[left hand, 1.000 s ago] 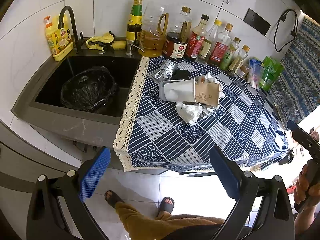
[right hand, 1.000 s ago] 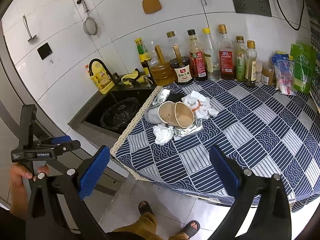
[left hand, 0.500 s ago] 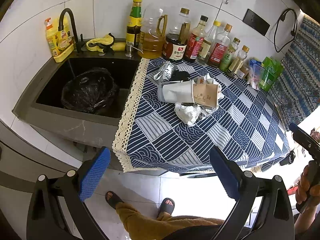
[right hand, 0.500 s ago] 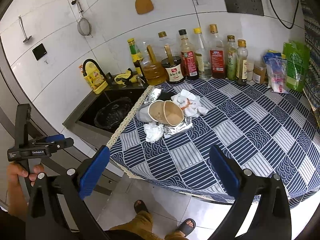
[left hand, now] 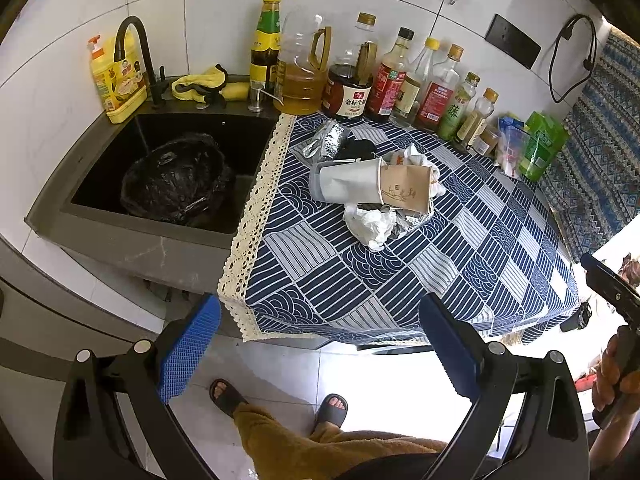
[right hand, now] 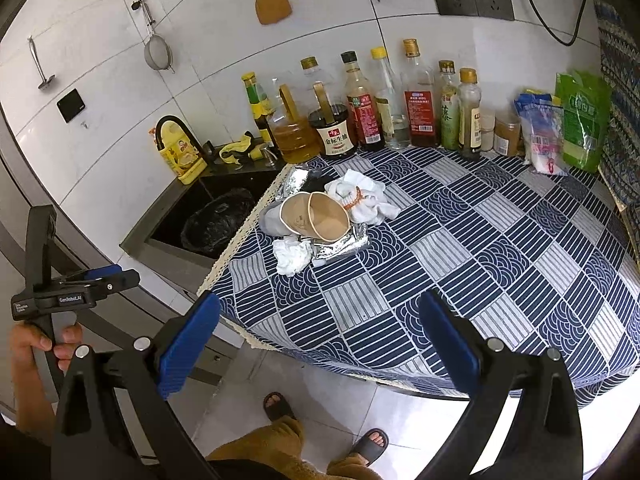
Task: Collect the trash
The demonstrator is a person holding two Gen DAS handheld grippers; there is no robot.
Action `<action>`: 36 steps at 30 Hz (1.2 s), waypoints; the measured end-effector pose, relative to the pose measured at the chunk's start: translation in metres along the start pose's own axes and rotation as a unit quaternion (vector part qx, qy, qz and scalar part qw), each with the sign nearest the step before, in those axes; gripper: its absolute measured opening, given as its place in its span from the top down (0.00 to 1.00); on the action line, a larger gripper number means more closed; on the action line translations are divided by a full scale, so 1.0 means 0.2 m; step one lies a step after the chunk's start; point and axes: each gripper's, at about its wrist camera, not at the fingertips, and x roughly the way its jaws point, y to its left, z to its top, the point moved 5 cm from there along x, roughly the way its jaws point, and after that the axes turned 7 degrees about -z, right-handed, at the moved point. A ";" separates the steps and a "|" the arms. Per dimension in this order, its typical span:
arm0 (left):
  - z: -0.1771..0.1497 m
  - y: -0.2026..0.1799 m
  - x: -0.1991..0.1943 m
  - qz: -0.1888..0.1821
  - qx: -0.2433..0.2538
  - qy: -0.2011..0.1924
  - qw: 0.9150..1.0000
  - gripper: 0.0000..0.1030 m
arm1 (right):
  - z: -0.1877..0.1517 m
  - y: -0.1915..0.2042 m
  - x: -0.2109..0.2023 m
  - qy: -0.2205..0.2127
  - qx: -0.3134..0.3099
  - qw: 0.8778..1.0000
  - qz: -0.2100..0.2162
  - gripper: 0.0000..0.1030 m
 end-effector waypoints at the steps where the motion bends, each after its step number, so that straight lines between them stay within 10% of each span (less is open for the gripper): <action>1: 0.00 0.00 0.00 0.003 0.000 0.001 1.000 0.06 | 0.00 0.00 0.00 0.002 0.000 1.000 -0.001 0.04; 16: 0.04 0.06 0.04 0.003 -0.005 0.019 1.000 0.06 | 0.06 0.04 0.12 0.015 0.005 1.000 0.008 0.06; 36: 0.32 0.37 0.48 -0.032 0.008 0.103 0.994 0.06 | 0.30 0.14 1.00 0.104 0.031 0.994 0.027 0.61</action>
